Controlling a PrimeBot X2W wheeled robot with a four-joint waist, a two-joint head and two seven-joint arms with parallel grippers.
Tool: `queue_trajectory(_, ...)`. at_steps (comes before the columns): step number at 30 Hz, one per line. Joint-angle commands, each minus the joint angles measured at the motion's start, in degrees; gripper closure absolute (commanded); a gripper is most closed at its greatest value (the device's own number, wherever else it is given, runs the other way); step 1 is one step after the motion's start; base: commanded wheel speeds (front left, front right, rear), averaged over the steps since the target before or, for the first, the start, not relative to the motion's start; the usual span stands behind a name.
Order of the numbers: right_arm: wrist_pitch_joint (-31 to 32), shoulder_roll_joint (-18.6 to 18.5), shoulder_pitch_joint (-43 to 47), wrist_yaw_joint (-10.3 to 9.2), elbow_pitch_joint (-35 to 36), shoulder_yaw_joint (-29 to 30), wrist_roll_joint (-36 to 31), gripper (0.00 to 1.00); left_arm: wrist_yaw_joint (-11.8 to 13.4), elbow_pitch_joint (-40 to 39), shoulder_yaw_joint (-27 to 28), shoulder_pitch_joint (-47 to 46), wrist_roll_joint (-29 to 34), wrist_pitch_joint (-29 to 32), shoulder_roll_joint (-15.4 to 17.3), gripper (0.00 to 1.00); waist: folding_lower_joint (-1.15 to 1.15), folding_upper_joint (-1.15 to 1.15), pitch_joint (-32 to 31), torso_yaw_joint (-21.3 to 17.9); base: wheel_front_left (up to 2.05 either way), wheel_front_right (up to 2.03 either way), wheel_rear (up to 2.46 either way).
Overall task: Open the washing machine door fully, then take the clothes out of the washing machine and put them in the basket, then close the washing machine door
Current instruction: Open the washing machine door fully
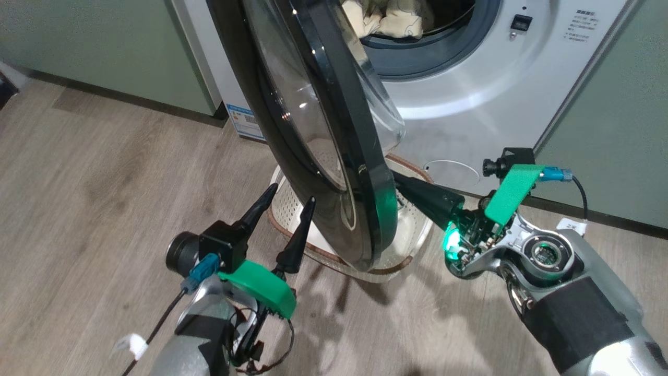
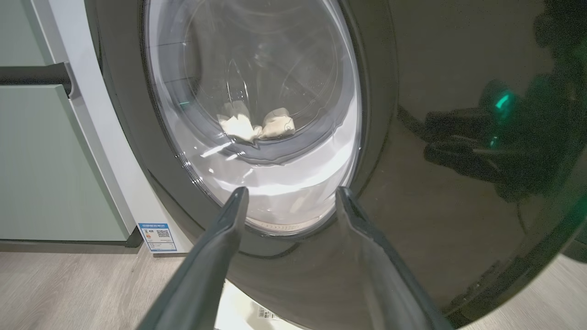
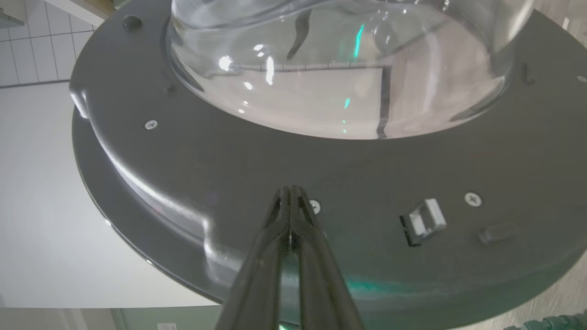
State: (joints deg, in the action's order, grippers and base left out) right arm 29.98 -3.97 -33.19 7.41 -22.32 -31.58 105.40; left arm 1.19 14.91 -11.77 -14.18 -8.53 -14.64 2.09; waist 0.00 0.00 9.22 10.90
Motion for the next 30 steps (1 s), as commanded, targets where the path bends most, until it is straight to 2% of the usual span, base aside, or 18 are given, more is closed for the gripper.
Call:
queue_trajectory(1, -1.1, 1.1, -0.6, 0.08, 2.0, 0.2, 0.6, 1.0, 0.2, -1.8, 1.8, -0.8, 0.3, -0.4, 0.8, 0.0, 0.0, 0.0, 0.0, -0.1, 0.0, 0.0, 0.0)
queue_trajectory(12, -3.4, 1.1, 0.6, 0.08, 3.4, 3.3, -0.3, 1.0, 0.2, -1.8, 2.3, -0.6, 0.2, -0.4, 0.8, 0.0, 0.0, 0.0, -0.2, -0.9, 0.0, 0.0, 0.0)
queue_trajectory(22, -5.9, -0.3, 6.4, 0.08, 9.2, 9.7, -0.8, 1.0, 0.4, -1.7, 3.2, -0.1, 0.3, -0.4, 0.8, 0.0, 0.0, 0.0, -0.6, -2.5, 0.0, 0.0, 0.0)
queue_trajectory(24, -6.4, -0.7, 8.0, 0.08, 10.4, 10.8, -1.0, 0.0, 0.4, -1.7, 3.3, 0.0, 0.4, -0.4, 0.8, 0.0, 0.0, 0.0, -0.6, -3.0, 0.0, 0.0, 0.0)
queue_trajectory(30, -8.3, -1.5, 12.4, 0.08, 13.4, 13.7, -2.8, 0.0, 0.5, -1.8, 4.2, 0.6, 0.6, -0.4, 0.8, 0.0, 0.0, 0.0, -0.8, -4.7, 0.0, 0.0, 0.0)
